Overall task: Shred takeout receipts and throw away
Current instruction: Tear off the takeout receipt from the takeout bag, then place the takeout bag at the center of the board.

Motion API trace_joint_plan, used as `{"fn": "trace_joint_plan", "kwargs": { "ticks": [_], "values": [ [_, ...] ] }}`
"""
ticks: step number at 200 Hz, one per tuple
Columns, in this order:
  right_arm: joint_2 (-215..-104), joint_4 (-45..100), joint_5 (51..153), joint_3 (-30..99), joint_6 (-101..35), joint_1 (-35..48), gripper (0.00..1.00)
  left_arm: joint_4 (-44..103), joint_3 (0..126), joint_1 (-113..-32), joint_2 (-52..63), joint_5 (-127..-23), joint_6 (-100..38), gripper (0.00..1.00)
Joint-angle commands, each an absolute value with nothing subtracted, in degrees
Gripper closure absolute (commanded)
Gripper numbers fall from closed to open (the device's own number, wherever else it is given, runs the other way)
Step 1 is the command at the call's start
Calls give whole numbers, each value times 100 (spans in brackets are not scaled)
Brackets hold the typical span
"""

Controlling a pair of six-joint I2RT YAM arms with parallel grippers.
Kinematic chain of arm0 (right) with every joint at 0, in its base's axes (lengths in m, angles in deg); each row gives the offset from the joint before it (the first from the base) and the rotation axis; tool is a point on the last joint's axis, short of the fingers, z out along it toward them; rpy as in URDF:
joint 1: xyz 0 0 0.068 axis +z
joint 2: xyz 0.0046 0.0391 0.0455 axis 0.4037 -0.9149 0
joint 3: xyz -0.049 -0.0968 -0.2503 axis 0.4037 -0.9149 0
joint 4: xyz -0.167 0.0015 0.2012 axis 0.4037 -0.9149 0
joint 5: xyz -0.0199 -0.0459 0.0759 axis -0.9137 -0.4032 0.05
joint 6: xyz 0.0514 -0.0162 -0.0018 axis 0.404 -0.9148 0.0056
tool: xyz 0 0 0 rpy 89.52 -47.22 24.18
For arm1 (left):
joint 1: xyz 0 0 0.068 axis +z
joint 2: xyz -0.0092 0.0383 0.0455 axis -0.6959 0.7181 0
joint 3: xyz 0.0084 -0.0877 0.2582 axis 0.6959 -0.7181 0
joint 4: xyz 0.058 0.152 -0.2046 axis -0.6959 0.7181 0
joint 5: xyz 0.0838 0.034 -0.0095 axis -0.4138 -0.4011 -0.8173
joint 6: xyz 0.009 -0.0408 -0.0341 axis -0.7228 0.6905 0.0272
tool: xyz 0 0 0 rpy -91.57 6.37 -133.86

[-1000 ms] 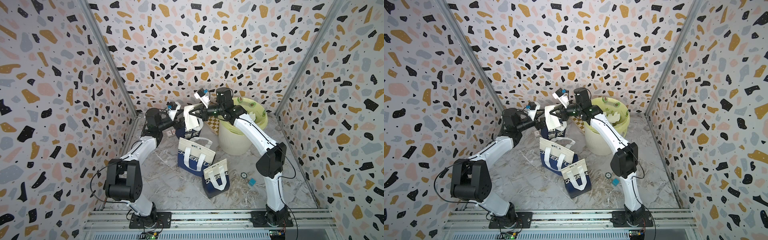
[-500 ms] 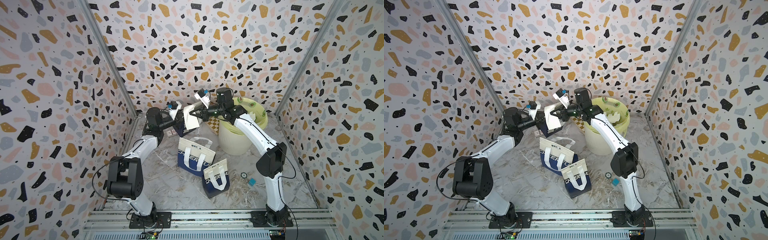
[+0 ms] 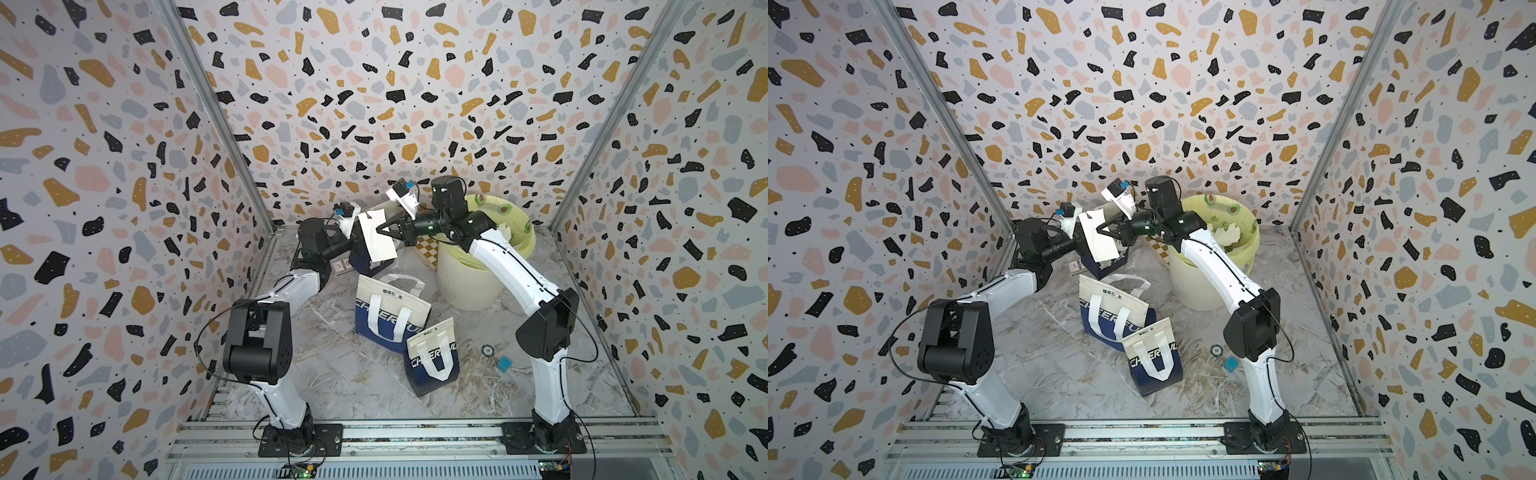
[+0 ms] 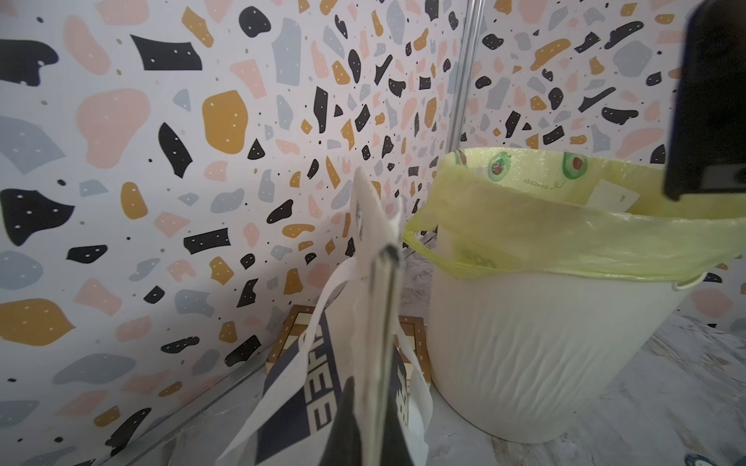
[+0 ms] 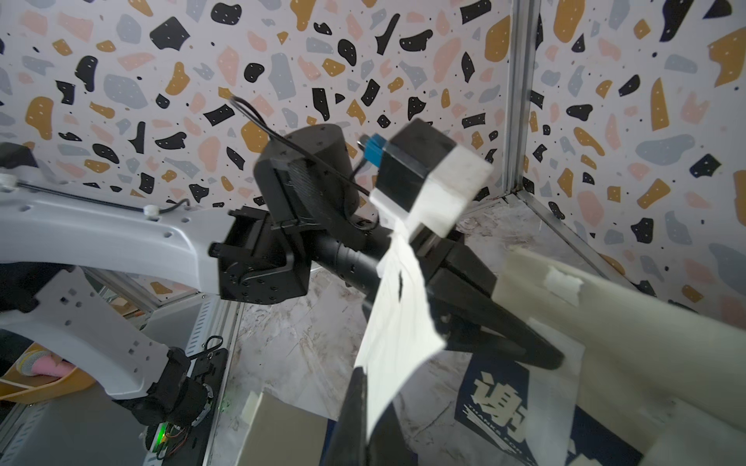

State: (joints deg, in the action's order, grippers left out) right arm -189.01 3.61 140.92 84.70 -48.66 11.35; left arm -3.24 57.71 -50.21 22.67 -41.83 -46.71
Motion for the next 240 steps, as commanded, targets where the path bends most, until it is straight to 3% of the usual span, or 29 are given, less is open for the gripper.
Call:
{"fn": "trace_joint_plan", "kwargs": {
  "ticks": [1, 47, 98, 122, 136, 156, 240],
  "values": [
    [-18331, 337, 14172, 8514, -4920, 1145, 100, -547, 5749, -5010, 2283, -4344, -4679, 100],
    [-18056, 219, 13114, 8359, -5042, 875, 100, -1372, 5431, -5008, 2531, -4208, -4224, 100],
    [-17802, 226, 12862, 8083, -5118, 664, 100, -2016, 5051, -5002, 2637, -4397, -4115, 100],
    [-17773, 177, 12819, 8069, -5140, 608, 100, -2001, 4923, -4999, 2618, -4379, -4197, 86],
    [-17756, 160, 12801, 8070, -5143, 573, 100, -2053, 4831, -4990, 2594, -4427, -4199, 67],
    [-17721, 150, 12800, 8067, -5141, 530, 100, -2069, 4743, -4982, 2532, -4480, -4225, 49],
    [-17652, 124, 12788, 8009, -5163, 474, 100, -1766, 4749, -4688, 1984, -4433, -4336, 17]
  ]
}}
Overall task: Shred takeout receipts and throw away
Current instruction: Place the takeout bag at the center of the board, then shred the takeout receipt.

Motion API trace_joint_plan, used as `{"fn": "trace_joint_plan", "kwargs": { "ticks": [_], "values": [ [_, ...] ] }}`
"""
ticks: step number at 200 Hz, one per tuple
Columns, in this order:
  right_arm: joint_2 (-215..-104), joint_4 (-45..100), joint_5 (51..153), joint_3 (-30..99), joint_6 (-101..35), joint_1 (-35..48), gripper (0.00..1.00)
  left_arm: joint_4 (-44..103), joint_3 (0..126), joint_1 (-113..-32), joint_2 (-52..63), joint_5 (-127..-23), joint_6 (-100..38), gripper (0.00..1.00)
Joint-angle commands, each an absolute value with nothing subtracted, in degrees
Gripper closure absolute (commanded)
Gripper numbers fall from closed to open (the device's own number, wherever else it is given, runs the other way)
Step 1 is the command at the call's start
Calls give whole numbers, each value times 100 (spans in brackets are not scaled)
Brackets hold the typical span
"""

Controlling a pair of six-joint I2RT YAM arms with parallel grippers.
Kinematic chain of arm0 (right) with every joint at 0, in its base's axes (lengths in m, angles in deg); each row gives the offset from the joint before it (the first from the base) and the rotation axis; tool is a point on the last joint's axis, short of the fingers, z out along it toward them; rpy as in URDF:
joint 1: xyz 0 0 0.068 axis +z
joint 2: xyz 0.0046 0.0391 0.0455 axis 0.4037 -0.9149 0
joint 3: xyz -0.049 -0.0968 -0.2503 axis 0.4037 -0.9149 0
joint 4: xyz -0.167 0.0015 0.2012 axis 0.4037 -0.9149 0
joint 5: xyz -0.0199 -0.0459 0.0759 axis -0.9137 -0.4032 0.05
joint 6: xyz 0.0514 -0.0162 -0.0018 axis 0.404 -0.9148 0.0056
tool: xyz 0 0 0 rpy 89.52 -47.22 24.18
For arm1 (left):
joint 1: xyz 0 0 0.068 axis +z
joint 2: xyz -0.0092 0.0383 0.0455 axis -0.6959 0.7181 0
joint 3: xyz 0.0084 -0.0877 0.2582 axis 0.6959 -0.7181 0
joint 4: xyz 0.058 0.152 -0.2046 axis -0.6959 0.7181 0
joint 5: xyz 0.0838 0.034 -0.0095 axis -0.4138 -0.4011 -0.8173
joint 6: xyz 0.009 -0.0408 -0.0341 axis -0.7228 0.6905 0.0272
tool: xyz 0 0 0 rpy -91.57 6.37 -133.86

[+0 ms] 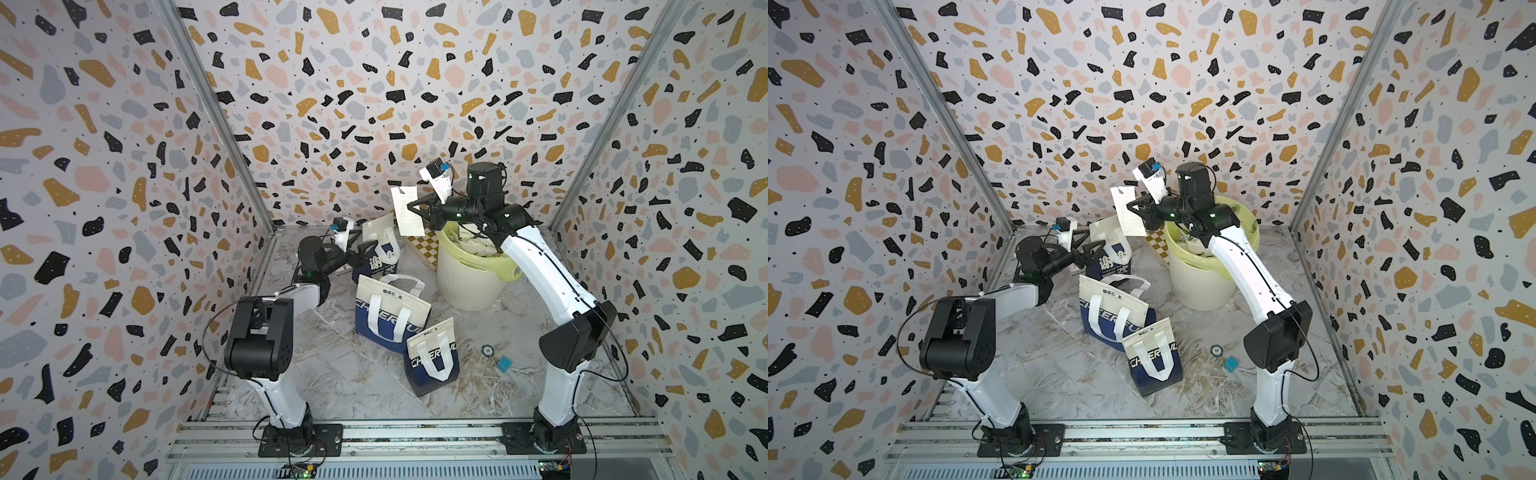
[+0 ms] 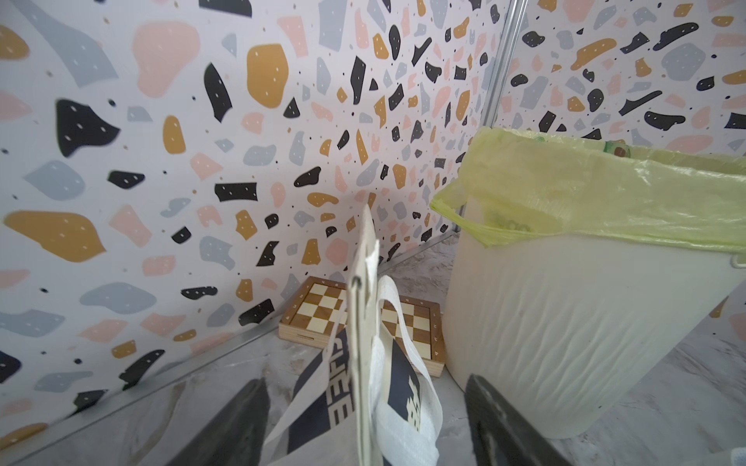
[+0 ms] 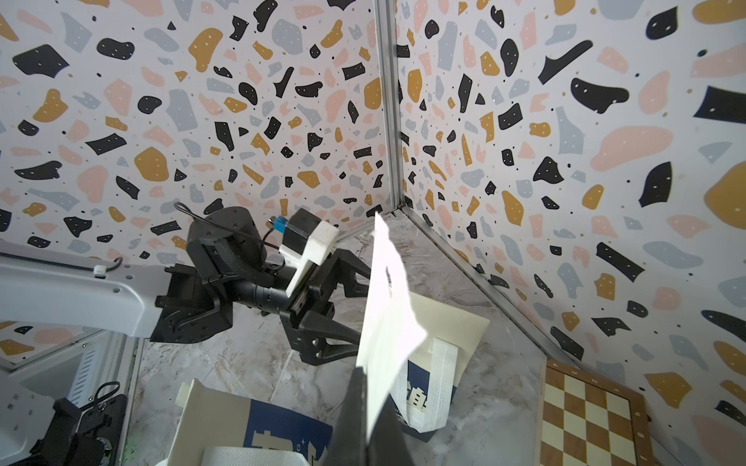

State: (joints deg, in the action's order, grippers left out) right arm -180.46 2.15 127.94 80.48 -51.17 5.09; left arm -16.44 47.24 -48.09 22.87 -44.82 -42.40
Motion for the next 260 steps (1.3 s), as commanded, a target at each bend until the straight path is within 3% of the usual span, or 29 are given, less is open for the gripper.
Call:
{"fn": "trace_joint_plan", "kwargs": {
  "ticks": [1, 95, 139, 181, 207, 260],
  "values": [
    [-17651, 124, 12789, 8006, -5161, 475, 100, -1757, 4749, -4686, 1976, -4428, -4332, 17],
    [-17024, 625, 12620, 7299, -4959, 228, 100, 297, 5155, -4414, 132, -4746, -4691, 16],
    [-16419, 1193, 12643, 6532, -4817, 204, 100, 2264, 5966, -5406, -580, -4887, -4459, 18],
    [-15426, 2775, 13235, 5036, -4187, 10, 100, 1620, 5925, -6351, -778, -4638, -2334, 16],
    [-15186, 3163, 13517, 4733, -3894, -1, 100, 244, 5724, -6718, -499, -4382, -1002, 15],
    [-14994, 3578, 14095, 4603, -3557, 54, 100, 375, 6033, -6985, -102, -4482, -1168, 14]
  ]
}}
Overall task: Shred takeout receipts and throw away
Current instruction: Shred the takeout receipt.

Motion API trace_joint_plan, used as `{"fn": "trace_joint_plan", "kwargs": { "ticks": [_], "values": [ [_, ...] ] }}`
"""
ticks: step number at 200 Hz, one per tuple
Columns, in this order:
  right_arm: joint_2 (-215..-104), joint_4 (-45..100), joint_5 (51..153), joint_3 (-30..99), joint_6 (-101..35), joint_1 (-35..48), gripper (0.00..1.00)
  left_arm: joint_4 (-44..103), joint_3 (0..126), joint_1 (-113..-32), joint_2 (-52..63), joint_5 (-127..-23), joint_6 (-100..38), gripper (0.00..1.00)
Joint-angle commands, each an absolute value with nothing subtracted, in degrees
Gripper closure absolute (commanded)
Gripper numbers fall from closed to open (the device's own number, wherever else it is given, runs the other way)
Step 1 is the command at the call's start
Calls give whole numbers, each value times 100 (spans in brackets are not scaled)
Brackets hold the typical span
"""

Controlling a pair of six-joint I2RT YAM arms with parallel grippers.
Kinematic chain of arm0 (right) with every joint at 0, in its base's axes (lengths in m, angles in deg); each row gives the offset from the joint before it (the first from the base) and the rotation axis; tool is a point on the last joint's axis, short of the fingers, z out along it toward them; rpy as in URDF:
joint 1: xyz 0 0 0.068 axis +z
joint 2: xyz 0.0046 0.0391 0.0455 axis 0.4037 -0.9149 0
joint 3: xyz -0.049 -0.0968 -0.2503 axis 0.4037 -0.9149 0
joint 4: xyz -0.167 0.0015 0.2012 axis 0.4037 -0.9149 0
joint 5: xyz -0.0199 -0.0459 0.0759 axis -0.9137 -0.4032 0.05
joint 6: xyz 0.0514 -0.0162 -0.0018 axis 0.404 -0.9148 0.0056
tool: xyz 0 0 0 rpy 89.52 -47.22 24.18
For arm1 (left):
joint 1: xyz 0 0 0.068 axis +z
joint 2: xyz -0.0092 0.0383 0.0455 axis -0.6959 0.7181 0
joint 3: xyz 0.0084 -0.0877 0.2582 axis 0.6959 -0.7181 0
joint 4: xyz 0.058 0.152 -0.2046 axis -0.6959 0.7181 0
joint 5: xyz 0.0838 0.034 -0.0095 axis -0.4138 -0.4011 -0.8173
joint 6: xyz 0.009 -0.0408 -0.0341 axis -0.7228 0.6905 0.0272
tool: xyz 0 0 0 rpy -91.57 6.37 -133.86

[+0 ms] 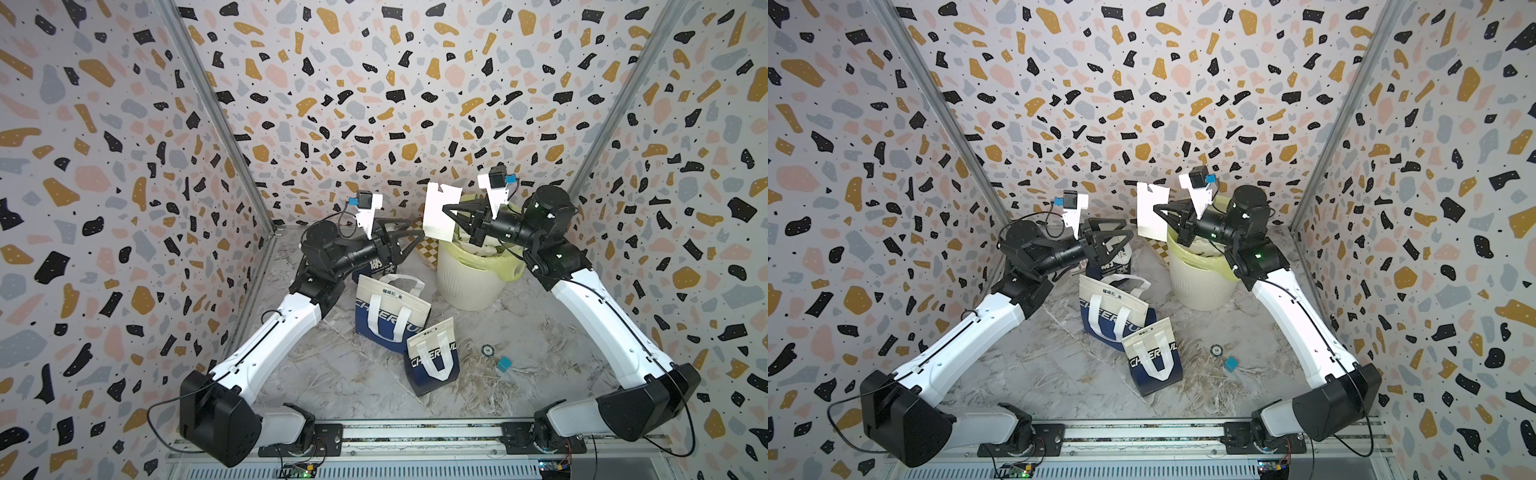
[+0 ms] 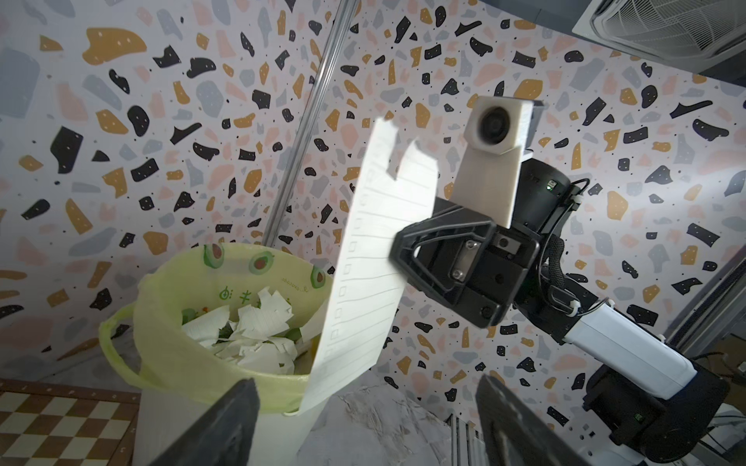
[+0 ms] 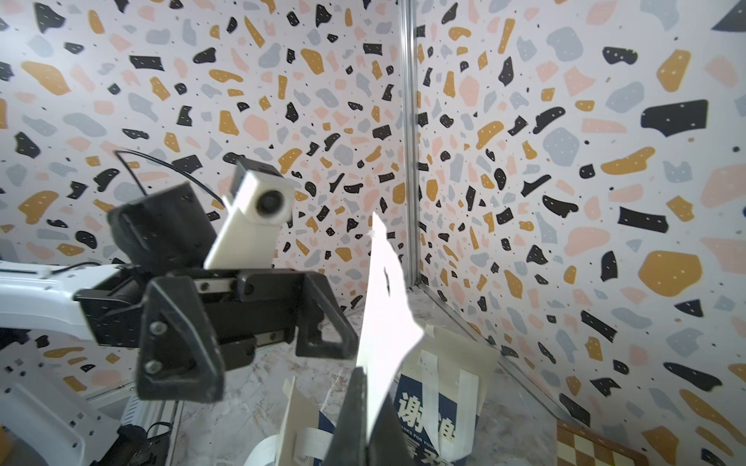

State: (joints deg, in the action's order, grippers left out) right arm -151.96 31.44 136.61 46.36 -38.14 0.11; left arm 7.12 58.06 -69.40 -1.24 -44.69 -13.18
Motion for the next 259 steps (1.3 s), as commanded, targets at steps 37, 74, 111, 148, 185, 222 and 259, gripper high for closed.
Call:
{"fn": "trace_joint_plan", "kwargs": {
  "ticks": [37, 74, 111, 148, 185, 222, 259],
  "values": [
    [-14992, 3547, 14263, 4642, -3553, 70, 100, 401, 6279, -6993, 66, -4249, -1377, 13],
    [-15090, 3697, 14292, 4679, -3454, 136, 100, -596, 6398, -7185, 401, -3760, -745, 35],
    [-15097, 3659, 14234, 4648, -3507, 124, 100, -658, 6491, -7196, 476, -3825, -813, 72],
    [-15094, 3261, 13992, 4679, -3836, 131, 100, -1271, 6374, -7188, 502, -3896, -649, 100],
    [-15049, 2292, 13289, 4966, -4480, 44, 64, -136, 6423, -7187, 368, -4395, -1390, 100],
    [-14927, 604, 11711, 5353, -6303, -140, 35, 3950, 7580, -7292, 539, -5382, -4301, 100],
    [-14750, -201, 10911, 5447, -8327, 361, 36, 6587, 8814, -7564, 1055, -5865, -6894, 100]
  ]
}}
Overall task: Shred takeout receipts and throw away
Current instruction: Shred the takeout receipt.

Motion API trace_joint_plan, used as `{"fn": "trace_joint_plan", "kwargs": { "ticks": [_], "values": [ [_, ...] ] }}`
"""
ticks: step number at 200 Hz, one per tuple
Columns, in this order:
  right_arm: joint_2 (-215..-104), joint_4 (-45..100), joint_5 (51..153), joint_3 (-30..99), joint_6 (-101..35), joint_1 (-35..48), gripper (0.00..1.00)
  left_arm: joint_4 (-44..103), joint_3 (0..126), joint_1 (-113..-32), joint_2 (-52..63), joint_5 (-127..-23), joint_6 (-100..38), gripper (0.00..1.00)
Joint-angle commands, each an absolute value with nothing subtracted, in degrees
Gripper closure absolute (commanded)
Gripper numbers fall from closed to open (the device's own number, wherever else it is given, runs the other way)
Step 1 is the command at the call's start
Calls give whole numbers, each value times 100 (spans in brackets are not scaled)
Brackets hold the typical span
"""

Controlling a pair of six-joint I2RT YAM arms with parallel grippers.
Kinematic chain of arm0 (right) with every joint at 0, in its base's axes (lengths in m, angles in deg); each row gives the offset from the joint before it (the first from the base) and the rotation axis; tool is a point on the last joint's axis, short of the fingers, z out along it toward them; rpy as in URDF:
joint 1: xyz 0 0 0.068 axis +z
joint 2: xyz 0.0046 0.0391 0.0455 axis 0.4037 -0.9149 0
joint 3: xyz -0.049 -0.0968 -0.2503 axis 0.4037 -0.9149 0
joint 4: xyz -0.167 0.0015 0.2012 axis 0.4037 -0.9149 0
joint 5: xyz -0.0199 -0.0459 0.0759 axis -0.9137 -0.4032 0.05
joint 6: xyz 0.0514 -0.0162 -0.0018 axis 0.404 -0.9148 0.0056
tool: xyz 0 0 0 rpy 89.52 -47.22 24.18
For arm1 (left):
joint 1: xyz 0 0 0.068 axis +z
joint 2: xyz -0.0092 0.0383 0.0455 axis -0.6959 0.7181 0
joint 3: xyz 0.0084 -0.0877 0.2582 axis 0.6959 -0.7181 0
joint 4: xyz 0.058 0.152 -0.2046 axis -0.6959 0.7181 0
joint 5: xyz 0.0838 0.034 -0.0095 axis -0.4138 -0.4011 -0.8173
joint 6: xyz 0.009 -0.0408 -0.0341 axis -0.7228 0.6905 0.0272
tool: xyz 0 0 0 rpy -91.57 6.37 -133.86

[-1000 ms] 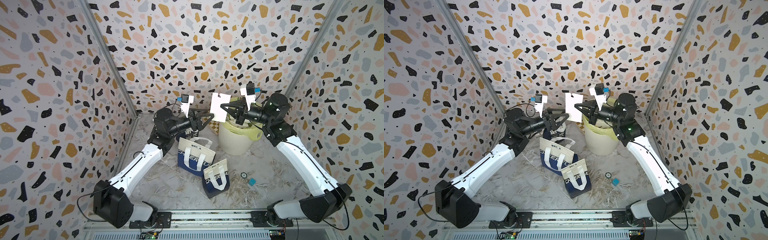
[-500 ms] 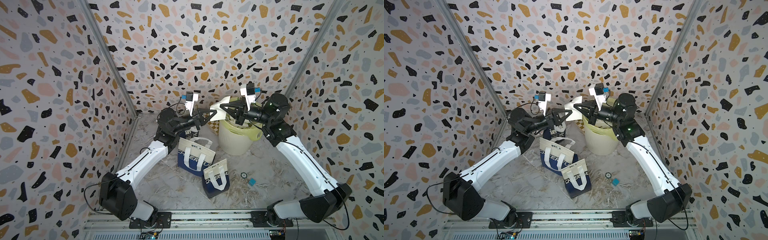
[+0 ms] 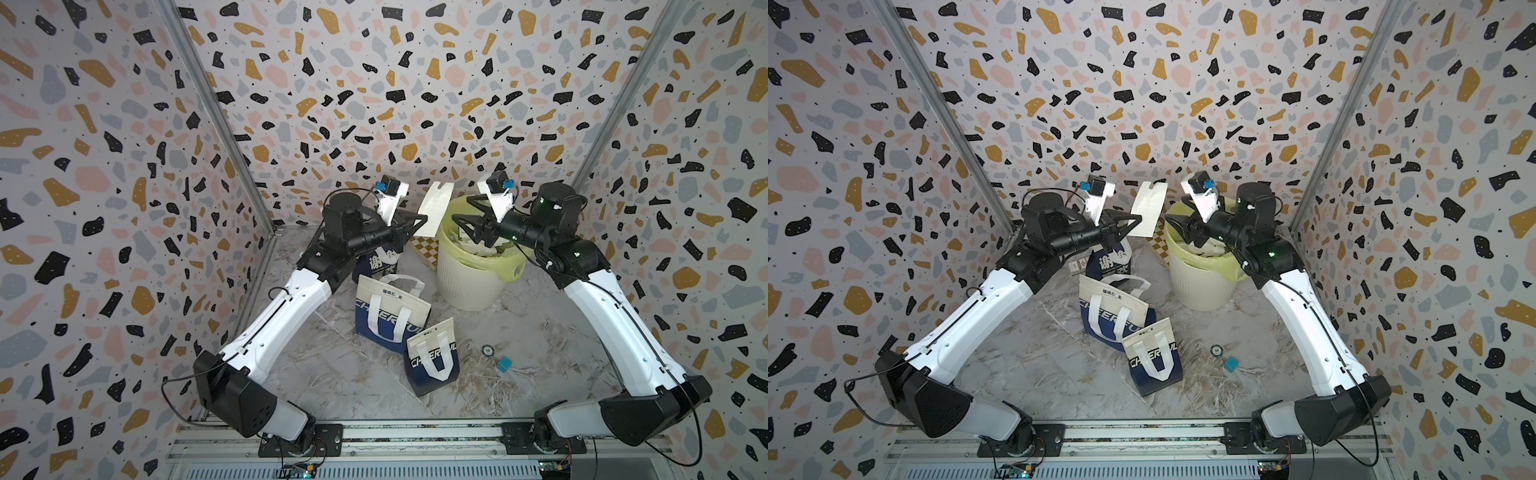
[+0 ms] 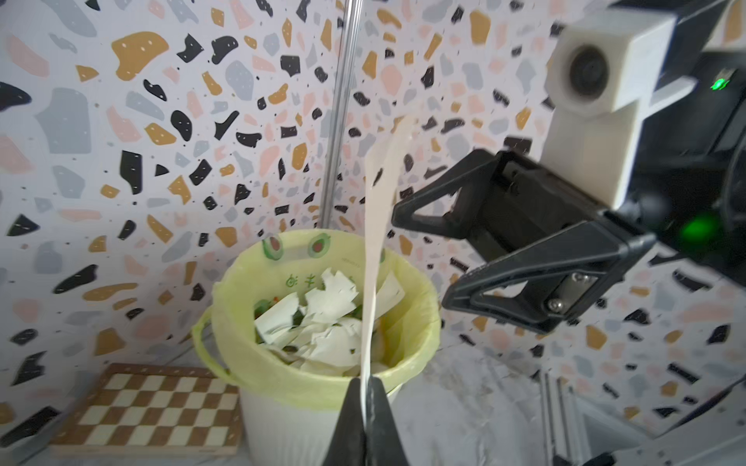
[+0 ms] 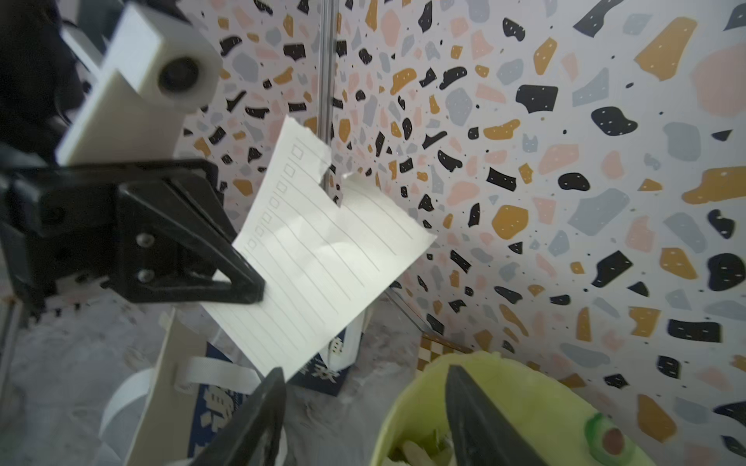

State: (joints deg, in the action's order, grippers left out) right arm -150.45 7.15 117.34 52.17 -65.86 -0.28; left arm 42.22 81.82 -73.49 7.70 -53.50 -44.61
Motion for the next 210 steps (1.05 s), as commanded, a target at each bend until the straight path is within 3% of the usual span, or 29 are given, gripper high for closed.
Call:
{"fn": "trace_joint_plan", "kwargs": {
  "ticks": [1, 48, 112, 153, 175, 210],
  "values": [
    [-14745, -214, 10902, 5456, -8364, 379, 36, 6647, 8856, -7569, 1076, -5869, -6952, 100],
    [-15013, -709, 11914, 6022, -8464, 431, 37, 7963, 9885, -7829, 1532, -5849, -8683, 100],
    [-15057, -1145, 12962, 5766, -8562, 396, 36, 8201, 10027, -7865, 1435, -5581, -9110, 100],
    [-15157, -1111, 13020, 5658, -8568, 396, 40, 8183, 10034, -7871, 1399, -5357, -9059, 100],
    [-15252, -1029, 13131, 5607, -8582, 398, 45, 8149, 10014, -7864, 1368, -5283, -9018, 100],
    [-15434, -921, 13335, 5569, -8643, 398, 65, 8056, 9940, -7869, 1304, -5259, -8934, 100]
  ]
}}
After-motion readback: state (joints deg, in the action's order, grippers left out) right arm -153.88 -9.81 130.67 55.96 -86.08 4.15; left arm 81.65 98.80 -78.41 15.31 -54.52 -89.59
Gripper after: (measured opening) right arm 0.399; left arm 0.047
